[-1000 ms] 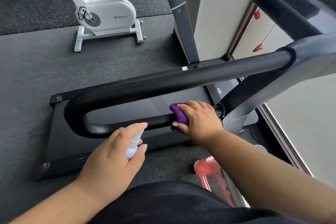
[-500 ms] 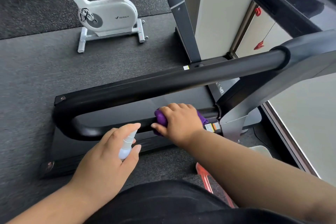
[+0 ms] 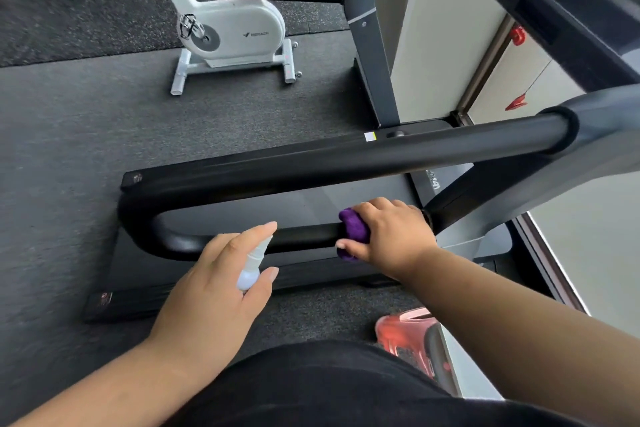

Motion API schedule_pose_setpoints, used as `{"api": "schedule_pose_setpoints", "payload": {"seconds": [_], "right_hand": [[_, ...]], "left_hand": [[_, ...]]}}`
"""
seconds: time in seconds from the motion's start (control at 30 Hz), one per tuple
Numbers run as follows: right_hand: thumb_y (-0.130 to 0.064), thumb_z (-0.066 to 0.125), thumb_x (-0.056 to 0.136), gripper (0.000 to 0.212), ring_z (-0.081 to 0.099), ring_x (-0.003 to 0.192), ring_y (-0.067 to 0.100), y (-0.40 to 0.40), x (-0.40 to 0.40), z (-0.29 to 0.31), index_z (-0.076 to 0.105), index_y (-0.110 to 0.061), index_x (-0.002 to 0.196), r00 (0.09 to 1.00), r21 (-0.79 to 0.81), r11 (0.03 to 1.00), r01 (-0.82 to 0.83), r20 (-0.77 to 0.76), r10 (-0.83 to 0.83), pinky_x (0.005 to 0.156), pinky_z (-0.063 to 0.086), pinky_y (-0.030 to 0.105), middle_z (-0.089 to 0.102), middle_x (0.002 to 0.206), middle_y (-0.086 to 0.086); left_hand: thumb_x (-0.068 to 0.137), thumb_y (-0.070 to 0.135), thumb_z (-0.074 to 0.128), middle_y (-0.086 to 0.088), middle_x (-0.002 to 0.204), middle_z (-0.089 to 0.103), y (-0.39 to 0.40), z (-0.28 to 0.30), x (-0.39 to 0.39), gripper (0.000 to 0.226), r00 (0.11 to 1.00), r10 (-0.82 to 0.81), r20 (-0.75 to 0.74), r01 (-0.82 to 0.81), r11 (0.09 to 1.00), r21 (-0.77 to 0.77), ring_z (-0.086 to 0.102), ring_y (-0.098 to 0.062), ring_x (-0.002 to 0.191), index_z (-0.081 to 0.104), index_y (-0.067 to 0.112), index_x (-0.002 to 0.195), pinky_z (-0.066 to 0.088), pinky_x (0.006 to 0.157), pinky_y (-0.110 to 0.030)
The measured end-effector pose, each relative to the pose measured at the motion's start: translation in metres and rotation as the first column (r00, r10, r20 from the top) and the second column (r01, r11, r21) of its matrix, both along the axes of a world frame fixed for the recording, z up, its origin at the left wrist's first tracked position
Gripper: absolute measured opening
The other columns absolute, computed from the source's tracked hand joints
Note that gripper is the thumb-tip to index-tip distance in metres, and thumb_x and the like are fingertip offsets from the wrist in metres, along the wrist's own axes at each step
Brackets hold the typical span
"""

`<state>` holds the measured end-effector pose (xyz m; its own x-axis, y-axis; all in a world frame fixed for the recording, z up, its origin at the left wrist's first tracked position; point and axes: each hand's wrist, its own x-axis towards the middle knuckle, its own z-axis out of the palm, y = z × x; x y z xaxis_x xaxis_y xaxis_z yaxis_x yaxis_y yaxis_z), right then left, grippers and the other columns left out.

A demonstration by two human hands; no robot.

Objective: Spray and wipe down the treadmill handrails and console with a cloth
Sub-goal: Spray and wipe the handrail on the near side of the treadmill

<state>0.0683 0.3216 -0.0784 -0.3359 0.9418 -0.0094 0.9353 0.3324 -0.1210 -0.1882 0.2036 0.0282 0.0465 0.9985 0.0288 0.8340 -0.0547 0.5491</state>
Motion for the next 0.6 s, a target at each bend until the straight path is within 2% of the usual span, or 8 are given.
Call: {"api": "schedule_pose_setpoints", "payload": {"seconds": [0.1, 0.17, 0.23, 0.4, 0.5, 0.6], "right_hand": [[-0.088, 0.023, 0.078, 0.077, 0.063, 0.099, 0.026, 0.0, -0.011, -0.001, 0.06, -0.035, 0.119, 1.0, 0.052, 0.999, -0.014, 0.018, 0.013, 0.084, 0.049, 0.04, 0.066, 0.109, -0.006], [-0.086, 0.023, 0.08, 0.075, 0.065, 0.095, 0.027, -0.001, -0.023, -0.003, 0.062, -0.033, 0.117, 1.0, 0.077, 0.997, -0.021, 0.006, 0.02, 0.079, 0.05, 0.038, 0.067, 0.105, -0.005], [-0.086, 0.025, 0.081, 0.074, 0.066, 0.091, 0.028, -0.004, -0.048, -0.002, 0.064, -0.032, 0.114, 0.999, 0.103, 0.994, -0.034, -0.013, 0.035, 0.076, 0.05, 0.038, 0.068, 0.101, -0.004], [-0.083, 0.026, 0.083, 0.071, 0.067, 0.092, 0.026, -0.016, -0.133, 0.007, 0.064, -0.033, 0.116, 0.996, 0.108, 0.993, -0.042, -0.074, 0.05, 0.077, 0.049, 0.037, 0.07, 0.106, -0.007], [-0.075, 0.028, 0.089, 0.065, 0.067, 0.098, 0.023, -0.024, -0.161, 0.012, 0.064, -0.031, 0.122, 0.985, 0.11, 0.994, 0.0, -0.17, 0.019, 0.083, 0.05, 0.037, 0.07, 0.112, -0.008], [-0.068, 0.03, 0.092, 0.062, 0.065, 0.107, 0.021, -0.031, -0.181, 0.015, 0.062, -0.029, 0.128, 0.938, 0.105, 0.994, 0.038, -0.346, 0.0, 0.092, 0.048, 0.036, 0.07, 0.118, -0.007]], "left_hand": [[0.087, 0.039, 0.062, 0.036, 0.115, 0.039, -0.008, -0.006, -0.013, 0.061, 1.0, -0.001, 0.021, 0.002, 1.0, -0.028, 0.039, 0.018, 0.1, 0.023, 0.063, 0.128, 0.031, 0.078, 0.002], [0.087, 0.041, 0.062, 0.043, 0.114, 0.036, -0.011, -0.007, -0.026, 0.058, 0.999, -0.002, 0.042, 0.004, 0.999, -0.054, 0.035, 0.027, 0.102, 0.029, 0.065, 0.127, 0.027, 0.079, 0.007], [0.086, 0.043, 0.062, 0.045, 0.113, 0.036, -0.011, -0.005, -0.043, 0.054, 0.999, -0.014, 0.05, 0.018, 0.997, -0.079, 0.034, 0.03, 0.103, 0.032, 0.071, 0.121, 0.024, 0.08, 0.008], [0.084, 0.046, 0.059, 0.036, 0.118, 0.041, -0.01, 0.002, -0.09, 0.059, 0.995, -0.101, 0.004, 0.101, 0.992, -0.073, 0.051, -0.001, 0.093, 0.024, 0.075, 0.121, 0.032, 0.078, 0.0], [0.084, 0.046, 0.061, 0.038, 0.118, 0.039, -0.012, 0.001, -0.117, 0.063, 0.99, -0.14, 0.015, 0.14, 0.988, -0.071, 0.053, -0.003, 0.09, 0.02, 0.08, 0.116, 0.034, 0.078, -0.001], [0.082, 0.048, 0.059, 0.034, 0.112, 0.044, -0.012, -0.003, -0.14, 0.061, 0.983, -0.183, 0.028, 0.184, 0.981, -0.067, 0.055, -0.005, 0.087, 0.02, 0.08, 0.117, 0.035, 0.078, -0.004]]}}
